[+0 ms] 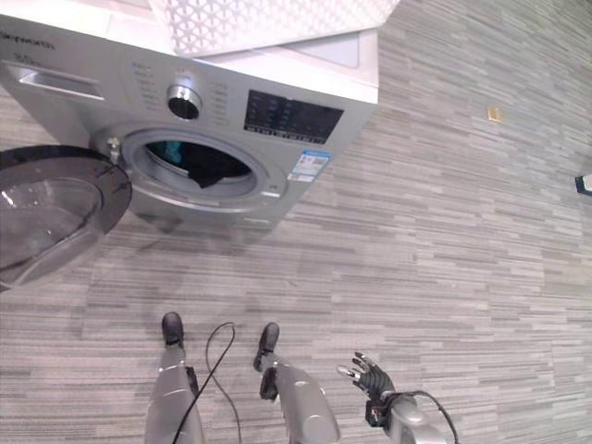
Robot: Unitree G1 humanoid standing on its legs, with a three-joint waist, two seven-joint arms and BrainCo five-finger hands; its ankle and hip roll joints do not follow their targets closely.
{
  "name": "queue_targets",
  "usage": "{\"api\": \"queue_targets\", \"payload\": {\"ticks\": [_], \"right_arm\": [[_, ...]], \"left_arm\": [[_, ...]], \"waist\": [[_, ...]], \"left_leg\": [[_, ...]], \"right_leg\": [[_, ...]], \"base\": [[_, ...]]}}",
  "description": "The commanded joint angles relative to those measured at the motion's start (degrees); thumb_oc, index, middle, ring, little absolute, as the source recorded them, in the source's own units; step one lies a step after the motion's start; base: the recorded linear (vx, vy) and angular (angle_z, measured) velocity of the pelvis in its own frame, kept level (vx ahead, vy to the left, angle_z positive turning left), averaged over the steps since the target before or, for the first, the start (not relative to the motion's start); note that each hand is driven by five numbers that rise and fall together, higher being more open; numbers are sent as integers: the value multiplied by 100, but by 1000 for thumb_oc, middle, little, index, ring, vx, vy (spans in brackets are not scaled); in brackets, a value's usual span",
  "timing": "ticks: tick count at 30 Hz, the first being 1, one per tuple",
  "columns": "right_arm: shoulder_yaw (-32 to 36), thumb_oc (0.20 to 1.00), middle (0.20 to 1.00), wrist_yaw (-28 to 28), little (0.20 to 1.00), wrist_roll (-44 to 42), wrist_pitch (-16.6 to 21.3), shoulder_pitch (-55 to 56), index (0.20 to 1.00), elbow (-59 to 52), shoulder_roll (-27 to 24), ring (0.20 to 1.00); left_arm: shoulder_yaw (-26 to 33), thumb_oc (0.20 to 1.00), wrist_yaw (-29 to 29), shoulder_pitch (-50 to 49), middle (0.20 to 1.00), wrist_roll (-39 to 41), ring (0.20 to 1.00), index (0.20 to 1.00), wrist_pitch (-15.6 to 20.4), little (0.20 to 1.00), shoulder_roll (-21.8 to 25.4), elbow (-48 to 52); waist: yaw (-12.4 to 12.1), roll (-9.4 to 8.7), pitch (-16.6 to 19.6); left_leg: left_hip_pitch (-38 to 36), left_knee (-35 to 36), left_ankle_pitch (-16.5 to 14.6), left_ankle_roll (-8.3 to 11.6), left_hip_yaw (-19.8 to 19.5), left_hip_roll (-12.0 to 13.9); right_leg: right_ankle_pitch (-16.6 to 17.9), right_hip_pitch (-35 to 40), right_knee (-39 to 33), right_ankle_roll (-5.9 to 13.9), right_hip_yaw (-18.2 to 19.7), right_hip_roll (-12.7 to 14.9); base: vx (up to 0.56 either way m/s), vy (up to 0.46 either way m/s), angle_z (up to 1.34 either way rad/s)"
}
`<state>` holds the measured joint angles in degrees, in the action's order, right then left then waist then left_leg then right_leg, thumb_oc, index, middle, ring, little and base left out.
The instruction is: Grab the laundry basket,head to the washer,open it,put in the laundry and shut it.
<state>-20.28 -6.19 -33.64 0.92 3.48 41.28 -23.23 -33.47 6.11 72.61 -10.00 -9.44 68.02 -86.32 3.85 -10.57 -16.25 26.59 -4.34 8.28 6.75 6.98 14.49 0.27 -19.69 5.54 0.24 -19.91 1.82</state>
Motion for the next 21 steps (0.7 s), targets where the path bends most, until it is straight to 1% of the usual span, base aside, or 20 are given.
{"api": "queue_targets", "payload": {"ticks": [1, 3, 4, 5, 6, 7, 8, 9, 10, 11, 12, 13, 14, 15, 16, 17, 18, 19, 20, 21], "right_arm": [[153, 1000, 1000, 7, 1000, 92, 23, 202, 1000, -216, -145, 1000], [167, 1000, 1000, 9, 1000, 162, -8, 222, 1000, -287, -161, 1000], [163, 1000, 1000, 9, 1000, 162, -9, 225, 1000, -288, -174, 1000], [158, 1000, 1000, 19, 1000, 183, -13, 207, 1000, -311, -191, 1000], [196, 1000, 1000, 61, 1000, 229, -13, 172, 1000, -398, -156, 1000], [185, 1000, 1000, 62, 1000, 229, -14, 176, 1000, -401, -179, 1000], [250, 1000, 1000, 114, 1000, 188, 4, 151, 1000, -469, -164, 1000], [306, 1000, 1000, 137, 1000, 190, 21, 153, 1000, -600, -183, 1000], [299, 1000, 1000, 138, 1000, 190, 17, 158, 1000, -607, -198, 1000], [415, 1000, 1000, 175, 1000, 194, 19, 252, 1000, -901, -243, 1000], [412, 1000, 1000, 177, 1000, 194, 13, 261, 1000, -912, -256, 1000], [474, 1000, 1000, 181, 1000, 210, 25, 322, 1000, -1059, -309, 1000], [545, 1000, 1000, 165, 1000, 243, 44, 433, 1000, -1265, -385, 1000], [547, 1000, 1000, 165, 1000, 244, 42, 439, 1000, -1269, -391, 1000], [532, 1000, 1000, 175, 1000, 336, 60, 487, 1000, -1282, -444, 1000], [536, 1000, 1000, 175, 1000, 337, 61, 490, 1000, -1282, -445, 1000], [526, 1000, 1000, 190, 1000, 369, 61, 483, 1000, -1268, -451, 1000], [507, 1000, 1000, 209, 1000, 415, 55, 466, 1000, -1209, -449, 1000], [470, 1000, 1000, 266, 1000, 493, 47, 372, 1000, -1081, -410, 1000], [477, 1000, 1000, 265, 1000, 494, 49, 372, 1000, -1078, -407, 1000]], "left_arm": [[4, 1000, -196, -267, 1000, -18, 1000, 1000, -71, 1000, 27, -362], [412, 1000, -336, -832, 1000, 36, 1000, 1000, -98, 1000, -272, -425], [444, 1000, -332, -867, 1000, 35, 1000, 1000, -100, 1000, -272, -414], [630, 1000, -359, -1086, 1000, 90, 1000, 1000, -113, 1000, -385, -428], [1254, 1000, -399, -1772, 1000, 326, 1000, 1000, -117, 1000, -769, -500], [1307, 1000, -392, -1829, 1000, 325, 1000, 1000, -119, 1000, -772, -478], [2023, 1000, -399, -2509, 1000, 834, 1000, 1000, -119, 1000, -1202, -485], [2239, 1000, -414, -2717, 1000, 983, 1000, 1000, -111, 1000, -1359, -498], [2266, 1000, -410, -2749, 1000, 983, 1000, 1000, -114, 1000, -1365, -483], [2608, 1000, -411, -3162, 1000, 1143, 1000, 1000, -130, 1000, -1690, -496], [2625, 1000, -408, -3186, 1000, 1143, 1000, 1000, -132, 1000, -1696, -484], [2769, 1000, -416, -3374, 1000, 1243, 1000, 1000, -125, 1000, -1915, -459], [2922, 1000, -397, -3532, 1000, 1462, 1000, 1000, -92, 1000, -2259, -373], [2927, 1000, -393, -3542, 1000, 1463, 1000, 1000, -95, 1000, -2266, -365], [2863, 1000, -333, -3482, 1000, 1658, 1000, 1000, -4, 1000, -2635, -191], [2860, 1000, -329, -3482, 1000, 1660, 1000, 1000, -6, 1000, -2640, -188], [2767, 1000, -296, -3396, 1000, 1685, 1000, 1000, 10, 1000, -2763, -140], [2557, 1000, -245, -3254, 1000, 1608, 1000, 1000, 31, 1000, -2917, -74], [2094, 1000, -173, -3014, 1000, 1391, 1000, 1000, 85, 1000, -3307, 141], [2087, 1000, -171, -3006, 1000, 1393, 1000, 1000, 84, 1000, -3312, 140]], "waist": [[141, -363, 12], [171, -416, 12], [180, -405, 19], [195, -419, 22], [219, -467, 16], [236, -450, 29], [272, -484, 36], [285, -517, 35], [295, -506, 45], [336, -591, 36], [342, -582, 46], [357, -628, 43], [384, -698, 56], [386, -692, 62], [414, -745, 63], [411, -742, 62], [420, -750, 57], [434, -754, 46], [455, -717, 27], [448, -716, 20]], "left_leg": [[303, -509, -275, -35, -262, 185], [344, -508, -283, -36, -290, 183], [345, -508, -284, -36, -291, 183], [356, -504, -284, -35, -295, 181], [375, -500, -287, -33, -294, 176], [376, -500, -288, -33, -293, 177], [406, -527, -313, -36, -285, 177], [424, -553, -335, -36, -283, 181], [428, -557, -338, -36, -283, 182], [477, -634, -380, -40, -292, 204], [481, -639, -384, -40, -292, 205], [506, -671, -409, -43, -290, 216], [542, -699, -437, -47, -301, 223], [545, -701, -439, -47, -301, 224], [541, -697, -452, -51, -309, 224], [541, -697, -452, -51, -309, 224], [535, -692, -456, -55, -313, 222], [532, -698, -460, -60, -322, 215], [514, -692, -460, -76, -325, 190], [512, -693, -461, -76, -325, 190]], "right_leg": [[112, 183, -232, 643, 395, 347], [135, 165, -258, 643, 385, 337], [135, 165, -259, 643, 384, 337], [144, 157, -267, 642, 385, 335], [153, 137, -275, 628, 403, 339], [153, 136, -275, 628, 403, 338], [162, 93, -265, 612, 427, 334], [168, 72, -262, 606, 441, 329], [167, 70, -261, 606, 442, 328], [183, 20, -237, 597, 461, 311], [183, 18, -237, 597, 462, 310], [191, -1, -228, 595, 467, 299], [189, -33, -212, 588, 466, 281], [188, -35, -211, 588, 466, 280], [189, -40, -204, 587, 452, 283], [189, -40, -204, 588, 451, 283], [184, -40, -196, 585, 444, 287], [178, -31, -184, 581, 431, 295], [157, -13, -154, 581, 404, 319], [157, -11, -153, 581, 404, 319]], "base": [[12, -20, 12], [13, -11, 10], [11, -4, 8], [5, 12, 7], [5, 11, 5], [10, 19, 4], [10, 12, 5], [10, 12, 4], [0, 0, 0], [3, -4, -3], [2, -9, -5], [0, 0, 0], [0, 0, 0], [22, -34, -2], [0, 0, 0], [12, -26, 3], [-3, -12, 6], [-8, -11, 9], [-9, -5, 9], [-9, 20, 11]]}}
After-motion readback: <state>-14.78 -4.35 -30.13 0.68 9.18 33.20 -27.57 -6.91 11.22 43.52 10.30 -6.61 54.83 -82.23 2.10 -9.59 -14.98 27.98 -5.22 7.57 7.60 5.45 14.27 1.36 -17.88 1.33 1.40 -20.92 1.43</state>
